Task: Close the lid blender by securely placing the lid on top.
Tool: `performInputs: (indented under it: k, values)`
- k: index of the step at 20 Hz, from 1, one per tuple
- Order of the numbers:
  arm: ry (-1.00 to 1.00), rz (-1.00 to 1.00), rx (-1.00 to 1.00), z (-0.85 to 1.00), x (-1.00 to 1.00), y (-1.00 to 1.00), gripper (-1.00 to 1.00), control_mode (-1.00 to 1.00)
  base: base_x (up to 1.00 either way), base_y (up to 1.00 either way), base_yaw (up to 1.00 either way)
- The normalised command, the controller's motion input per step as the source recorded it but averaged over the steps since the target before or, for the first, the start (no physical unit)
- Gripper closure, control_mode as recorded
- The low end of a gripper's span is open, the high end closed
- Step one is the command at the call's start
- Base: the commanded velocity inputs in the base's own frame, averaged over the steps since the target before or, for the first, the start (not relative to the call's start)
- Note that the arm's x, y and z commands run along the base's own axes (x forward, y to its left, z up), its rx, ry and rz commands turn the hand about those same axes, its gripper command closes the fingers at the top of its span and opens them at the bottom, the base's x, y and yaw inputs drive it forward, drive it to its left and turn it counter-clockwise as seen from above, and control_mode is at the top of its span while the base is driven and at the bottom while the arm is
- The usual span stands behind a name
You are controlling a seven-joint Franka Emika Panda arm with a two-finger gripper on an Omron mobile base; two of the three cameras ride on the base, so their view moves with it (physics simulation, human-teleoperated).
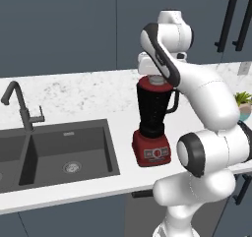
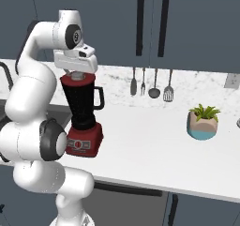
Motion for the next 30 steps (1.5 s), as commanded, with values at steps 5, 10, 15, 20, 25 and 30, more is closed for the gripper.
performInputs:
  k: [5,10,15,20,25,30]
  values:
    - [-0.04,0.00,0.00,-0.09,0.00,0.00,-1.00,-1.00,0.00,0.00,0.00]
    - [-0.09,0.00,0.00,0.03,-0.05,0.00,-1.00,-1.00,0.00,0.00,0.00]
    - [-0.18,0.00,0.00,0.12,0.00,0.00,-1.00,-1.00,0.00,0.00,0.00]
    - [-0.21,0.00,0.00,0.18,-0.03,0.00,-1.00,-1.00,0.00,0.00,0.00]
    - [-0.47,0.00,0.04,0.00,-0.94,-0.43,-1.00,-1.00,0.00,0.00,0.00]
    - [-0.41,0.00,0.01,-0.66,-1.00,-0.93,-1.00,-1.00,0.00,0.00,0.00]
